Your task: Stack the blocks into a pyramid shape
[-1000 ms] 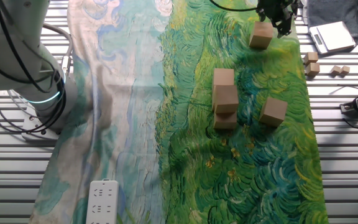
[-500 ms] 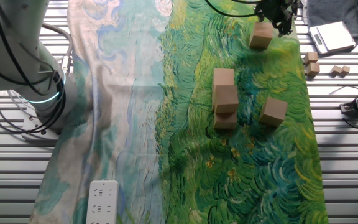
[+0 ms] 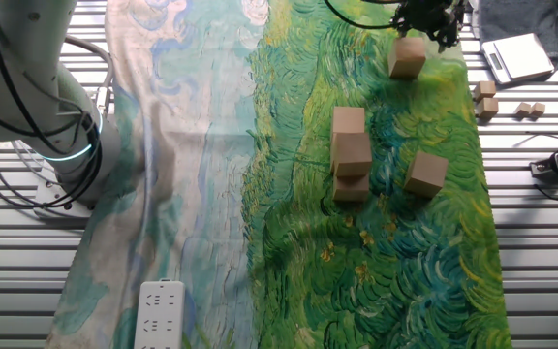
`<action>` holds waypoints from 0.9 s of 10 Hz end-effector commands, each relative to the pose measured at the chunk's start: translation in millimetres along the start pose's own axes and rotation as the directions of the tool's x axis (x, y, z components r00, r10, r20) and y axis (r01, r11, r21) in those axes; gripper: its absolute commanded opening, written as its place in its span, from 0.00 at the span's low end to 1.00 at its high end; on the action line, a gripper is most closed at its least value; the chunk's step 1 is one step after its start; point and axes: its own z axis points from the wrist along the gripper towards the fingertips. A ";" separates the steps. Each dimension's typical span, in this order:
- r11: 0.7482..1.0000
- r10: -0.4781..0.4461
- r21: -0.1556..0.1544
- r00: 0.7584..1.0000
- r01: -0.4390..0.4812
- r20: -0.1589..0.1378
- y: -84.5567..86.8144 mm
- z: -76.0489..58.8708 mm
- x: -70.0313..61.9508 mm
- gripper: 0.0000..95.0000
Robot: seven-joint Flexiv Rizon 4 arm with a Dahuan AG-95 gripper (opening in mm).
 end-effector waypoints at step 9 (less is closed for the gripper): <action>0.999 0.014 -0.045 1.000 -0.013 0.004 -0.5 -0.4 0.0 1.00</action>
